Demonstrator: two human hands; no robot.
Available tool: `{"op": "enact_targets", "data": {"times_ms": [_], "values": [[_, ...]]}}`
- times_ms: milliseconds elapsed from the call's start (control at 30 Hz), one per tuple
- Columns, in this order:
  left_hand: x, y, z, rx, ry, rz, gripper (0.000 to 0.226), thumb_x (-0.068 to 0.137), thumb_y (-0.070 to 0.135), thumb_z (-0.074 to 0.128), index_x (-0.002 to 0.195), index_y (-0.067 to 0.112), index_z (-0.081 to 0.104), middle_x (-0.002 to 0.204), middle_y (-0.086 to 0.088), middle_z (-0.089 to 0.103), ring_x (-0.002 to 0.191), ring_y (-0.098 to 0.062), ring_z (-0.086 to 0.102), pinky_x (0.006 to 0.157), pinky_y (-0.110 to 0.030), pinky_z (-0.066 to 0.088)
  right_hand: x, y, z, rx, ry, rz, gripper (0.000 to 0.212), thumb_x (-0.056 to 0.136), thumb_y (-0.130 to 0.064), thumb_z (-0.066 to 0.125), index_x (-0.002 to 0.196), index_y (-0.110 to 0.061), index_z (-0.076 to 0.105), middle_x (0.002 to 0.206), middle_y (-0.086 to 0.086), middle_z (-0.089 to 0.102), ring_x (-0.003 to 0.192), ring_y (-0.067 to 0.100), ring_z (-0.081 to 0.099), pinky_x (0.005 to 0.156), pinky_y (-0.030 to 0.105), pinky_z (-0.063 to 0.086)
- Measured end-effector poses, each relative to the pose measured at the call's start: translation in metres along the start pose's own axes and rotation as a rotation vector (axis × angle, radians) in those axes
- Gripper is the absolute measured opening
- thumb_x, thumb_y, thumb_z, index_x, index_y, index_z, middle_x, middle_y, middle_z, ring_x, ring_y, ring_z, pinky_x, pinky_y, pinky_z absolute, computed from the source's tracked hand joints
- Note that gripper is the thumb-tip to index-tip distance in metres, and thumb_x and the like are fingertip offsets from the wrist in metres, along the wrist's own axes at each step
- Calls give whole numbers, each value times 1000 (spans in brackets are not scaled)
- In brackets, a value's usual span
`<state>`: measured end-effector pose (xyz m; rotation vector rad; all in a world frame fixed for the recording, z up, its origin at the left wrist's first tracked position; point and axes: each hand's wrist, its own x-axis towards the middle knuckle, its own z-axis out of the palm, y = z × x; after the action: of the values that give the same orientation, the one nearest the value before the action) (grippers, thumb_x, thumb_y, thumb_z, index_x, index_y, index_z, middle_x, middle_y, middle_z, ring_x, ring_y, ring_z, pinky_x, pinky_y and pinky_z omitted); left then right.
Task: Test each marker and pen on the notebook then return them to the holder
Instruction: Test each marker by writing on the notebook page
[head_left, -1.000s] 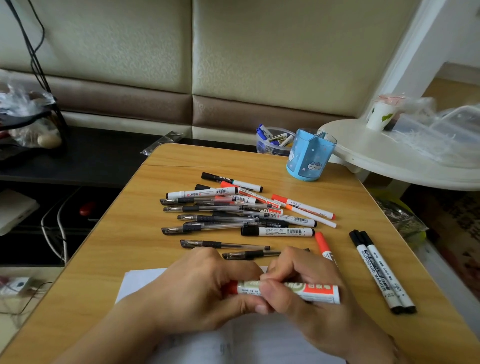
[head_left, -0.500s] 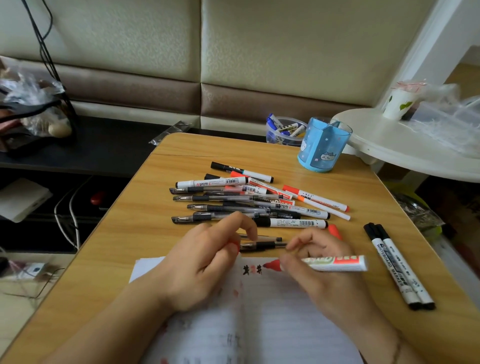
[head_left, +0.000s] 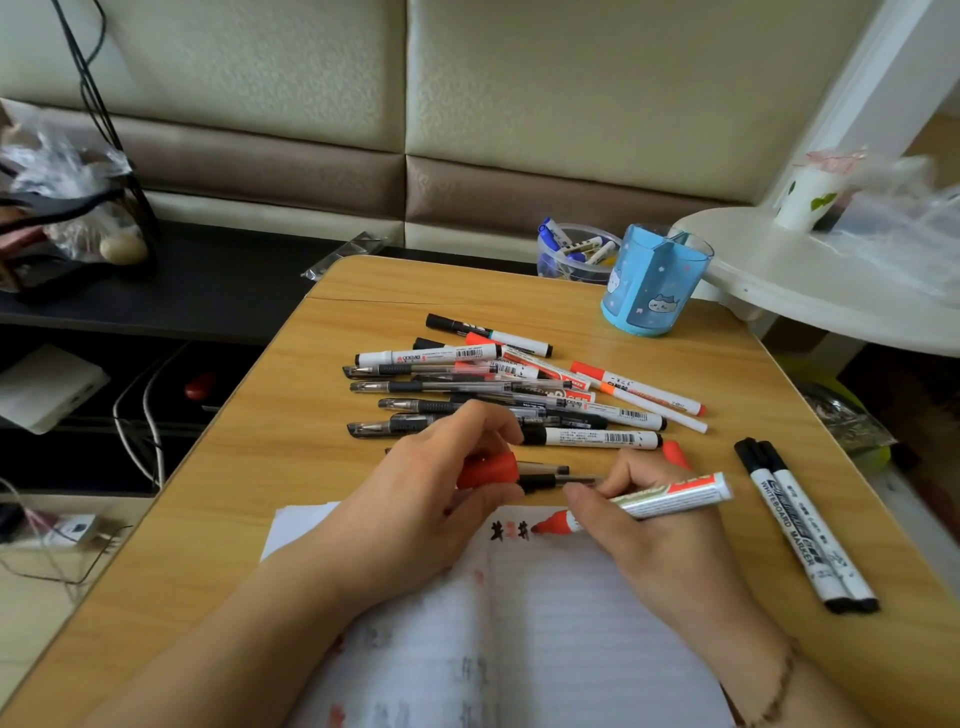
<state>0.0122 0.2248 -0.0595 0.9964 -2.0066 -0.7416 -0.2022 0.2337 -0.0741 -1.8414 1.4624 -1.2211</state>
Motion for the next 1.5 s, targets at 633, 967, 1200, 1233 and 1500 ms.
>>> {"op": "enact_targets", "data": {"times_ms": [633, 967, 1200, 1233, 1500], "values": [[3, -7, 3, 39, 16, 65, 35, 80, 14, 78, 96, 33, 54, 94, 8, 62, 89, -11, 62, 71, -28, 56, 1, -5, -2, 115, -21, 133, 38, 82, -17, 74, 53, -20, 50, 45, -7, 55, 43, 12, 44, 45, 36, 35], [7, -6, 1, 153, 86, 188, 23, 82, 18, 72, 104, 12, 69, 94, 25, 63, 88, 20, 55, 76, 1, 37, -3, -19, -13, 563, 13, 137, 38, 64, -46, 79, 67, -11, 66, 50, 6, 53, 46, 18, 45, 44, 23, 37], [7, -9, 1, 186, 126, 196, 25, 82, 19, 70, 107, 14, 69, 95, 21, 63, 90, 18, 53, 77, -1, 39, -3, -22, -11, 600, -37, 93, 22, 71, -31, 65, 75, -11, 73, 59, 13, 63, 44, 19, 48, 41, 20, 39], [6, -8, 2, 179, 125, 204, 24, 84, 21, 70, 107, 14, 69, 95, 19, 64, 90, 16, 55, 76, -2, 40, -3, -22, -11, 597, -52, 99, 21, 71, -31, 66, 77, -12, 73, 61, 14, 64, 45, 19, 48, 42, 22, 40], [5, 2, 4, 97, 91, 237, 23, 91, 26, 59, 104, 9, 68, 91, 11, 65, 81, 0, 61, 72, -13, 46, -7, -27, -9, 608, -172, 122, 32, 66, -44, 81, 83, -17, 75, 73, 17, 71, 44, 21, 57, 48, 32, 46]]}}
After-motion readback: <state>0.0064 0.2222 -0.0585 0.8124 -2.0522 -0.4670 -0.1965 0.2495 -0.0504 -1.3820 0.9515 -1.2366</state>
